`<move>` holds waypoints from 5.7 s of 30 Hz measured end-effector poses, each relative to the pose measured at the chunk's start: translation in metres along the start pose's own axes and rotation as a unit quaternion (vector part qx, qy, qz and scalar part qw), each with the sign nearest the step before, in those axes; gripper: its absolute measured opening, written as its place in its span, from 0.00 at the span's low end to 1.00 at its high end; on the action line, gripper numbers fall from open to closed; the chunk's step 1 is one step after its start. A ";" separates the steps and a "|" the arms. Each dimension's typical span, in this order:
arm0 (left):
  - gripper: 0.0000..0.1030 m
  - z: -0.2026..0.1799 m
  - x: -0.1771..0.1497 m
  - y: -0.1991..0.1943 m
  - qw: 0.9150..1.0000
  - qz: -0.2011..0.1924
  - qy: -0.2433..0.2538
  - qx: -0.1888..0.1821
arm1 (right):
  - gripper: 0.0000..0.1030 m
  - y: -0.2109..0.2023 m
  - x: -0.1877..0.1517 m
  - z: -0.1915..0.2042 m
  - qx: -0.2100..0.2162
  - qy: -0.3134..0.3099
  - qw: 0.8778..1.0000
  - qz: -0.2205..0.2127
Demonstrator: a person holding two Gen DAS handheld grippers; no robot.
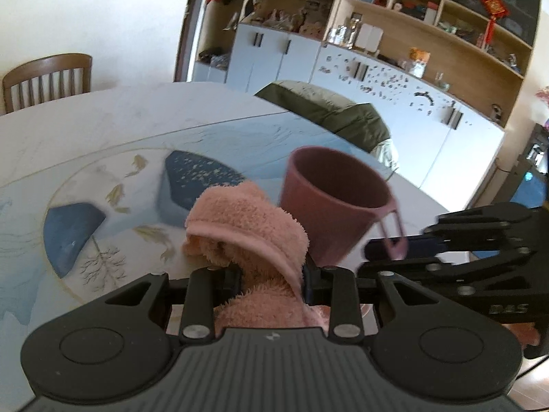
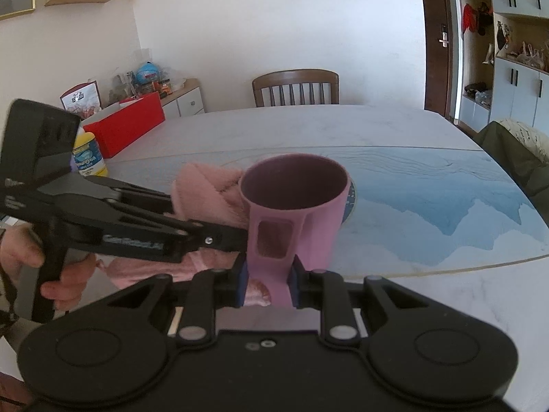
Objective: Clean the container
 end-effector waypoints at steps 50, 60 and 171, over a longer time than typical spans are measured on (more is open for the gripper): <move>0.30 0.011 -0.026 -0.018 0.999 0.042 0.003 -0.024 | 0.21 -0.021 -0.008 -0.006 0.028 -0.040 0.999 0.006; 0.30 -0.028 -0.008 -0.038 0.995 0.003 0.009 -0.099 | 0.21 -0.020 -0.007 0.018 0.064 -0.059 0.996 -0.001; 0.28 -0.049 -0.045 -0.025 0.978 0.045 0.128 -0.159 | 0.04 -0.032 0.012 -0.044 -0.041 0.030 0.999 0.006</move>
Point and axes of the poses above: each gripper's, at about its wrist camera, not at the fingertips, and y roughly the way its jaws point, z to its left, x to its top, the point moved 8 cm from there along y, roughly the way its jaws point, and after that the axes turned 7 degrees about -y, right-handed, at the moved point
